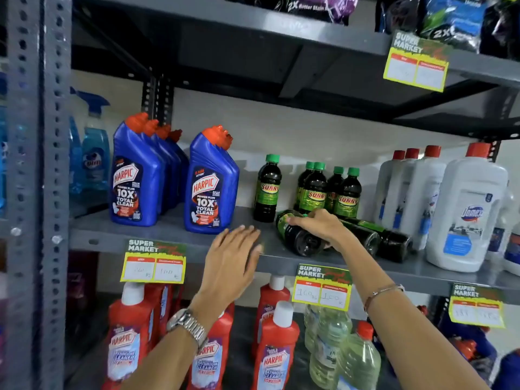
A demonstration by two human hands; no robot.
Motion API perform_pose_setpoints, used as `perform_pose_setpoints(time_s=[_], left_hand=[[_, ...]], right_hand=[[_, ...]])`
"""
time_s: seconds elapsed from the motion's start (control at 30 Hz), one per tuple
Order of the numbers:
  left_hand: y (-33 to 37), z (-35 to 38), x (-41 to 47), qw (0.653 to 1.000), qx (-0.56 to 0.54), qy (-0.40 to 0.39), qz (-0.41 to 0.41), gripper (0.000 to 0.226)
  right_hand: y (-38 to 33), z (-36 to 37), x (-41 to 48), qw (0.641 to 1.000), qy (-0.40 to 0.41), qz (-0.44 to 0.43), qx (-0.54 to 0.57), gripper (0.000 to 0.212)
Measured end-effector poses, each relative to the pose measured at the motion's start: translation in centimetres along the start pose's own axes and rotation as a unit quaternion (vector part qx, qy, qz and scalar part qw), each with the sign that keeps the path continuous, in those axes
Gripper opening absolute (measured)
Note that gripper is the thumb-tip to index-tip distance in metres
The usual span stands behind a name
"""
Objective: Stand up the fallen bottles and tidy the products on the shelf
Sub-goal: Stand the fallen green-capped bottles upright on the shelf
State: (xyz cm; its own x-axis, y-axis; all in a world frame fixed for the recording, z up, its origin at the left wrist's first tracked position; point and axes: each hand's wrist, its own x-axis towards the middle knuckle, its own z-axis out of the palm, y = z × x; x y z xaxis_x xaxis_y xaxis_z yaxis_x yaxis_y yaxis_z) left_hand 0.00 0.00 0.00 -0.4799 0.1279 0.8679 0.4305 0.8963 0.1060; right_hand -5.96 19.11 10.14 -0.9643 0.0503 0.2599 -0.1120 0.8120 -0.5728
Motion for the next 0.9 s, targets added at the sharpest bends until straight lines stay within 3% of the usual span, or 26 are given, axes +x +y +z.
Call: perform_pose_setpoints(time_s=[0.17,0.3,0.43,0.53,0.9], left_hand=[[-0.5,0.3,-0.6,0.996,0.049,0.027,0.070,0.034],[-0.4,0.1,-0.7,0.995,0.054,0.034,0.074,0.034],[-0.5,0.2,-0.5,0.995,0.057,0.030,0.074,0.034],[-0.4,0.4,-0.7,0.995,0.064,0.026,0.071,0.035],[-0.4,0.4,-0.8,0.995,0.059,0.038,0.072,0.033]], right_hand=[[0.1,0.3,-0.3,0.990,-0.048,0.065,0.115,0.093],[0.7,1.2,-1.0,0.975,0.001,0.056,0.216,0.079],[0.7,2.2,-1.5,0.965,0.075,0.045,0.249,0.091],[0.1,2.9,-1.1,0.939,0.083,0.000,0.333,0.092],[-0.6,4.5,0.0,0.944,0.105,-0.072,0.304,0.097]])
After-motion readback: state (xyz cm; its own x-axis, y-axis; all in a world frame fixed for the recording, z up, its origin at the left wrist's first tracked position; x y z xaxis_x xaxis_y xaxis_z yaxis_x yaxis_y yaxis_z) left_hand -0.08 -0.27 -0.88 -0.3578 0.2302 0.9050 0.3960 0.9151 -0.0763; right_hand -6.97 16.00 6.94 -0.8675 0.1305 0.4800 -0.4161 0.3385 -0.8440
